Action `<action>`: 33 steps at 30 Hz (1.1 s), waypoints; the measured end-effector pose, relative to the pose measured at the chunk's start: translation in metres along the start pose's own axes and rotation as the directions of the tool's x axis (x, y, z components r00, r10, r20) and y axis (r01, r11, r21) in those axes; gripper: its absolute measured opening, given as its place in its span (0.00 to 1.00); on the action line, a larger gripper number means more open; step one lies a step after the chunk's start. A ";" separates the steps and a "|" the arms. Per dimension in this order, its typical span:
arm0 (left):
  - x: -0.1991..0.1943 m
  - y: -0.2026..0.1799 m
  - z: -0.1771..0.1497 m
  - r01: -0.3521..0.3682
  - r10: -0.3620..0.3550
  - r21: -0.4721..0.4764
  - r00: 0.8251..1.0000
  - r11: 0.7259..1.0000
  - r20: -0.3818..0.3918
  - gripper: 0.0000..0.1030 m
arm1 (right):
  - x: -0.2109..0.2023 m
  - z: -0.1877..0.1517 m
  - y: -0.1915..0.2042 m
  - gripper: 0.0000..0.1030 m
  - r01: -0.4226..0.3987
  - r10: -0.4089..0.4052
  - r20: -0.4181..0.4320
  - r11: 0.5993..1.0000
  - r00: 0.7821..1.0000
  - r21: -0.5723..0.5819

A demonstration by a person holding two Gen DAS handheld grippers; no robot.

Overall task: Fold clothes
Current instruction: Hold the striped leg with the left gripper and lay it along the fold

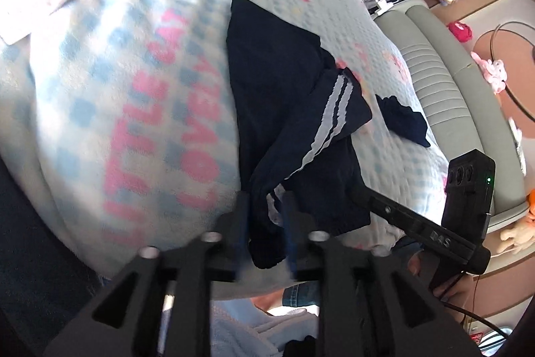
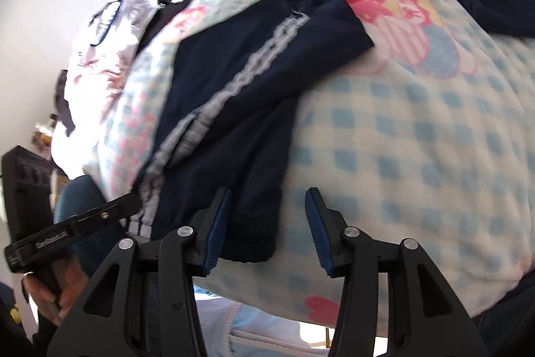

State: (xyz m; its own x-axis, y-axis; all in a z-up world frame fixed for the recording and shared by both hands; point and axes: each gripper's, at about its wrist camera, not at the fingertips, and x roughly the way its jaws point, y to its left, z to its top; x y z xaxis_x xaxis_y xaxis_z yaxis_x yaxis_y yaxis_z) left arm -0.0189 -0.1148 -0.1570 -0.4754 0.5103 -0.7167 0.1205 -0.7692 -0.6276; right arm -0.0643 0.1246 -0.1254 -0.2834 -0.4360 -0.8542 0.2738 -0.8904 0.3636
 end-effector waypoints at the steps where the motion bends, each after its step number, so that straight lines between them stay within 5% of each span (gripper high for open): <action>1: 0.004 0.002 -0.001 0.001 -0.001 -0.009 1.000 1.000 -0.014 0.31 | 0.003 0.000 0.001 0.57 -0.021 0.021 -0.015 1.000 1.000 -0.007; 4: 0.020 0.007 -0.003 -0.001 -0.001 -0.028 0.997 1.000 -0.079 0.31 | 0.016 0.000 0.003 0.60 -0.039 0.038 -0.057 0.999 0.998 -0.019; 8: 0.026 0.003 -0.006 -0.021 0.020 -0.010 0.996 1.000 -0.086 0.32 | 0.025 -0.002 0.005 0.27 0.002 -0.004 -0.055 1.000 0.999 -0.031; 11: 0.023 0.001 -0.005 -0.030 0.029 -0.005 0.997 1.000 -0.073 0.32 | 0.020 -0.004 0.003 0.15 0.007 -0.008 -0.029 0.999 1.000 -0.032; 15: 0.009 0.004 -0.005 -0.042 0.041 -0.015 0.997 0.999 -0.061 0.34 | 0.013 -0.013 -0.007 0.13 0.017 -0.017 -0.020 1.000 1.000 -0.012; 17: 0.006 0.008 -0.004 -0.025 0.022 -0.041 0.997 0.999 -0.079 0.42 | 0.008 -0.016 -0.012 0.14 0.010 -0.010 -0.012 1.000 1.000 0.005; 19: 0.012 0.009 -0.005 -0.001 -0.003 -0.031 0.993 1.000 -0.115 0.48 | 0.005 -0.016 -0.016 0.23 -0.052 0.052 -0.013 0.998 0.999 0.027; 22: 0.023 0.007 -0.007 -0.010 0.009 -0.007 0.991 1.000 -0.135 0.39 | 0.008 -0.013 -0.017 0.39 -0.125 0.126 -0.041 0.992 0.991 0.018; 23: 0.023 0.004 -0.006 -0.015 0.015 0.005 0.991 1.000 -0.130 0.29 | 0.013 -0.012 -0.014 0.37 -0.125 0.124 -0.053 0.992 0.991 -0.003; 26: 0.018 -0.003 -0.005 -0.031 0.036 0.046 0.993 0.998 -0.112 0.26 | 0.015 -0.013 -0.010 0.18 -0.105 0.104 -0.045 0.994 0.994 -0.016; 33: -0.006 -0.006 0.003 -0.004 0.009 0.065 0.996 0.998 -0.085 0.24 | -0.010 -0.021 -0.009 0.13 -0.159 0.159 0.014 0.986 0.987 0.038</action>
State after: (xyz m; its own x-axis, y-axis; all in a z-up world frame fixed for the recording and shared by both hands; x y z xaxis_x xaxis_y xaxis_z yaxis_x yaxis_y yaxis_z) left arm -0.0193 -0.1144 -0.1476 -0.3981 0.5340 -0.7458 0.0651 -0.7946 -0.6037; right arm -0.0453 0.1399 -0.1281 -0.2495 -0.5738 -0.7801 0.2805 -0.8138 0.5089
